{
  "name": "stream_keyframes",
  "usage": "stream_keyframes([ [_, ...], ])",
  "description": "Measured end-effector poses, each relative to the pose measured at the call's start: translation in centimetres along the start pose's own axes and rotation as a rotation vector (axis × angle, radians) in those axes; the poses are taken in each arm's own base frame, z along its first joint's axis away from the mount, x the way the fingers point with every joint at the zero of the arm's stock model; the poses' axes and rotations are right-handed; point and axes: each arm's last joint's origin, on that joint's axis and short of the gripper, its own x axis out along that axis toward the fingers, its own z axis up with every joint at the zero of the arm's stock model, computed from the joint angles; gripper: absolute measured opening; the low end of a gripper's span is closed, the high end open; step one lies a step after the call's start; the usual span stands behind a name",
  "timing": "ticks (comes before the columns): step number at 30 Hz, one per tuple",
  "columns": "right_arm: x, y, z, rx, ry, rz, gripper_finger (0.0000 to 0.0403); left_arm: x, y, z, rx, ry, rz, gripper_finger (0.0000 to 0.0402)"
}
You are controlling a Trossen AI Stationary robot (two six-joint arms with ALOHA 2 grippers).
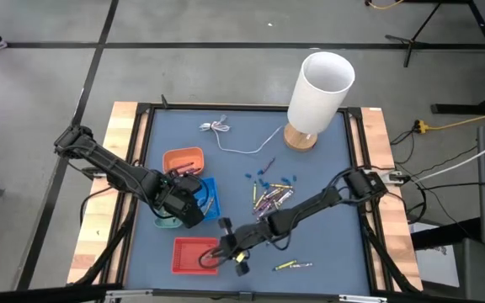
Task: Sort crayons
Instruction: Put the gray crayon into the orange basket, then put the grey crayon into the orange bin
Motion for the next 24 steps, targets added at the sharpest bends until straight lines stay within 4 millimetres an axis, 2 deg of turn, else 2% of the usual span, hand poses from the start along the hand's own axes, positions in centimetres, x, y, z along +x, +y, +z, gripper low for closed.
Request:
stream_keyframes([
  [6,0.3,-0.1,0.1,-0.006,0.021,-0.028,0.0034,0.0,-0.1,0.0,-0.002,-0.005,-0.005,0.0105],
  [14,0.3,-0.1,0.1,-0.006,0.018,-0.029,0.0097,0.0,-0.1,0.1,-0.005,-0.012,-0.009,0.0105],
  [18,0.3,-0.1,0.2,-0.007,0.020,-0.029,0.0115,0.0,-0.1,0.1,-0.005,-0.015,-0.008,0.0105],
  [21,-0.4,-0.1,0.6,-0.010,0.061,-0.026,0.0117,0.0,-0.1,0.1,-0.005,-0.019,-0.006,0.0105],
  [24,-2.0,0.0,1.4,-0.039,0.139,-0.022,0.0117,0.0,-0.2,0.1,-0.006,-0.025,-0.010,0.0105],
])
